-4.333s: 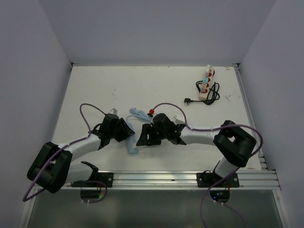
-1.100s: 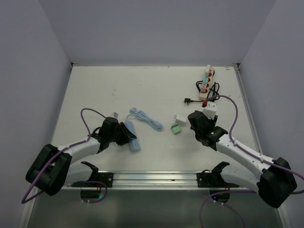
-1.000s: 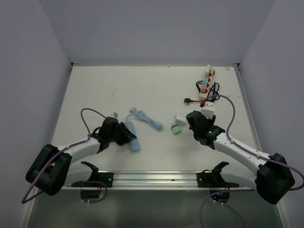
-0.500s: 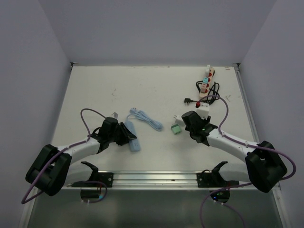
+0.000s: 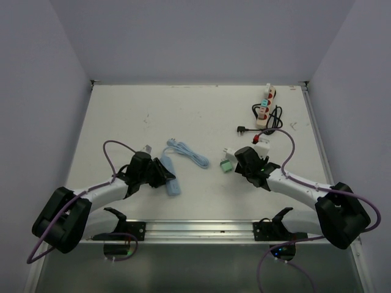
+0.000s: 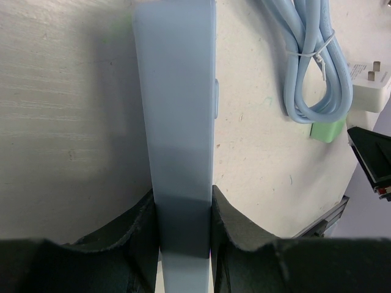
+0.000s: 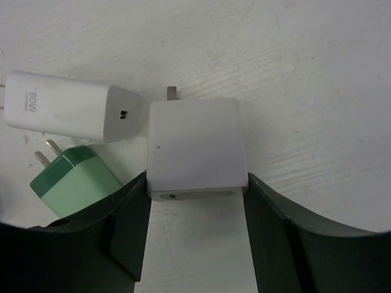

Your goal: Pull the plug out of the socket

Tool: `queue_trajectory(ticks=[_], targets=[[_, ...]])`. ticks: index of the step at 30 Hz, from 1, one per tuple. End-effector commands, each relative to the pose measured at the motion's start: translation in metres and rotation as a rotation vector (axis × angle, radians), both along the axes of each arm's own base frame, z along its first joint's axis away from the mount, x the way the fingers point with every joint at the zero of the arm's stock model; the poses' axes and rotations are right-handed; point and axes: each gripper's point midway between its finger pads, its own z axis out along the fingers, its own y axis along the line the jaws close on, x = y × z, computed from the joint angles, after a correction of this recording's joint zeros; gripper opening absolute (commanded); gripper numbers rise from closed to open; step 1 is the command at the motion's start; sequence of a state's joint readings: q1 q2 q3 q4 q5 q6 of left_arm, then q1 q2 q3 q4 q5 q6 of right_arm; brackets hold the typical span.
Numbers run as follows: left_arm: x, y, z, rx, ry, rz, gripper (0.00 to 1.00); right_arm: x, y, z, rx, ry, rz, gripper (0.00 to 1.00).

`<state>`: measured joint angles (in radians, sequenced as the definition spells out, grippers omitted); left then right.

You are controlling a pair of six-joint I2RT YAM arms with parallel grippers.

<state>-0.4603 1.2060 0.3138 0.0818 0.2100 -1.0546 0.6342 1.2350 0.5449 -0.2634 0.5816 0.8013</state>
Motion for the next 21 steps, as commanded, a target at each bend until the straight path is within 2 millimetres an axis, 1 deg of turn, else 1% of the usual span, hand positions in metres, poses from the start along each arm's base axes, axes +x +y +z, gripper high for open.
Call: queue_trajectory(ticks=[1, 3, 6, 7, 8, 9, 10, 11, 13, 14, 17, 18, 20, 21], targets=[[-0.030, 0.019, -0.030, 0.090, 0.113, -0.007, 0.00, -0.013, 0.009, -0.014, 0.069, 0.062, 0.005, 0.52], [-0.030, 0.019, -0.029, 0.084, 0.108, -0.006, 0.00, -0.014, 0.014, -0.014, 0.093, 0.072, 0.014, 0.56], [-0.030, 0.018, -0.028, 0.081, 0.107, -0.004, 0.00, -0.017, 0.016, -0.017, 0.113, 0.083, 0.020, 0.66], [-0.030, 0.018, -0.028, 0.080, 0.108, -0.003, 0.00, -0.018, 0.017, -0.018, 0.117, 0.088, 0.021, 0.70], [-0.030, 0.018, -0.027, 0.077, 0.108, -0.003, 0.00, -0.019, 0.018, -0.018, 0.120, 0.091, 0.025, 0.78], [-0.030, 0.018, -0.027, 0.074, 0.108, -0.004, 0.00, -0.019, 0.018, -0.018, 0.123, 0.091, 0.028, 0.81], [-0.031, 0.018, -0.027, 0.073, 0.109, -0.003, 0.00, -0.019, 0.020, -0.017, 0.130, 0.093, 0.034, 0.87], [-0.030, 0.018, -0.026, 0.072, 0.108, -0.001, 0.00, -0.020, 0.021, -0.016, 0.135, 0.092, 0.038, 0.90], [-0.030, 0.017, -0.025, 0.065, 0.106, 0.004, 0.00, -0.020, 0.022, -0.013, 0.140, 0.090, 0.051, 0.93], [-0.029, 0.017, -0.024, 0.061, 0.106, 0.009, 0.00, -0.022, 0.022, -0.012, 0.143, 0.094, 0.055, 0.96], [-0.025, 0.015, -0.021, 0.055, 0.103, 0.019, 0.00, -0.024, 0.022, 0.000, 0.157, 0.077, 0.070, 0.99], [-0.020, 0.013, -0.017, 0.049, 0.095, 0.022, 0.00, -0.023, 0.022, 0.009, 0.174, 0.049, 0.075, 0.99], [-0.013, 0.011, -0.014, 0.053, 0.087, 0.028, 0.00, -0.026, 0.019, 0.016, 0.176, 0.034, 0.081, 0.99], [-0.006, 0.008, -0.011, 0.055, 0.086, 0.028, 0.00, -0.025, 0.020, 0.027, 0.194, -0.001, 0.089, 0.99]])
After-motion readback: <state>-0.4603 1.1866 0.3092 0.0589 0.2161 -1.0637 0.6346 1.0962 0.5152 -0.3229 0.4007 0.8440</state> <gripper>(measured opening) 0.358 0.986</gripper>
